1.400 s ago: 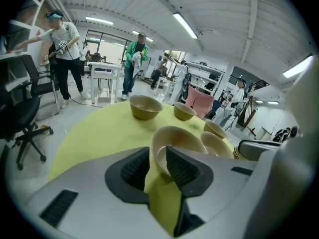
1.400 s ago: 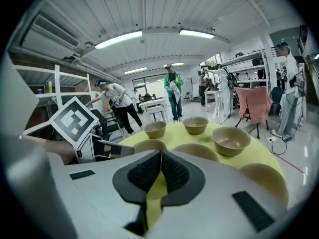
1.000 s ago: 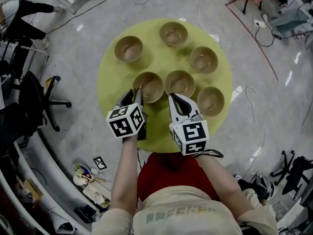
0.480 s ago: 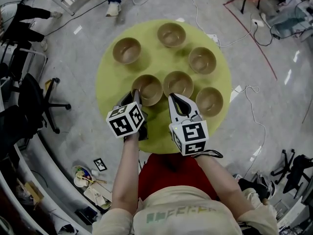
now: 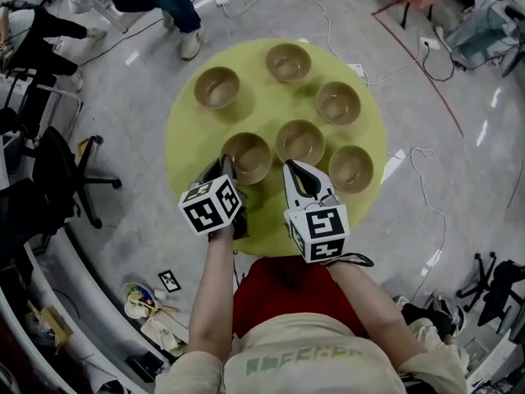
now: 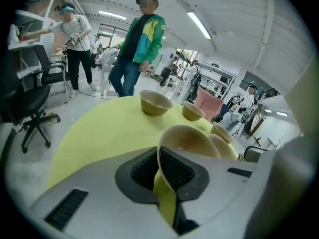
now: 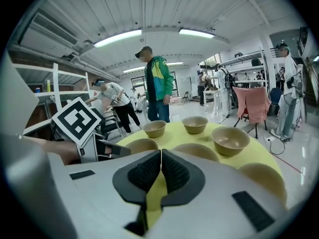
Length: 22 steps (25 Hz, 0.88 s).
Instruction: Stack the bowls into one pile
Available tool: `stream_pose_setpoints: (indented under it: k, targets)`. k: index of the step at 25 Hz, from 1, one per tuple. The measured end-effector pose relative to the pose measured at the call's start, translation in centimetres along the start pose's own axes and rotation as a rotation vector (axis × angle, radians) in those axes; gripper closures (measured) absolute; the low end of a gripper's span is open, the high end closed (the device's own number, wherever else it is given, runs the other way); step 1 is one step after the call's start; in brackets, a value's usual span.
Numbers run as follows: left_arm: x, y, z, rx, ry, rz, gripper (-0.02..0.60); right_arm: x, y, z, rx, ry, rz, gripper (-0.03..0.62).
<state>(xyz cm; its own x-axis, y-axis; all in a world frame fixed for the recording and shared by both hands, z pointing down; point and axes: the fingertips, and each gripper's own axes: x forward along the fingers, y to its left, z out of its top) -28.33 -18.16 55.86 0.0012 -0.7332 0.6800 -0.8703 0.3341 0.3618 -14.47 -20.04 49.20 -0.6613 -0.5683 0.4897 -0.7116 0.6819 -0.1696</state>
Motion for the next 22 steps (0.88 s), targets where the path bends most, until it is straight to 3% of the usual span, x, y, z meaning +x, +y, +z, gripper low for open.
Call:
stream_pose_setpoints:
  k: [22]
  targets:
    - [-8.4,-0.8,2.3,0.103,-0.145,-0.033,0.551,-5.6,4.2,1.2,-0.029,-0.094,-0.033,0.557]
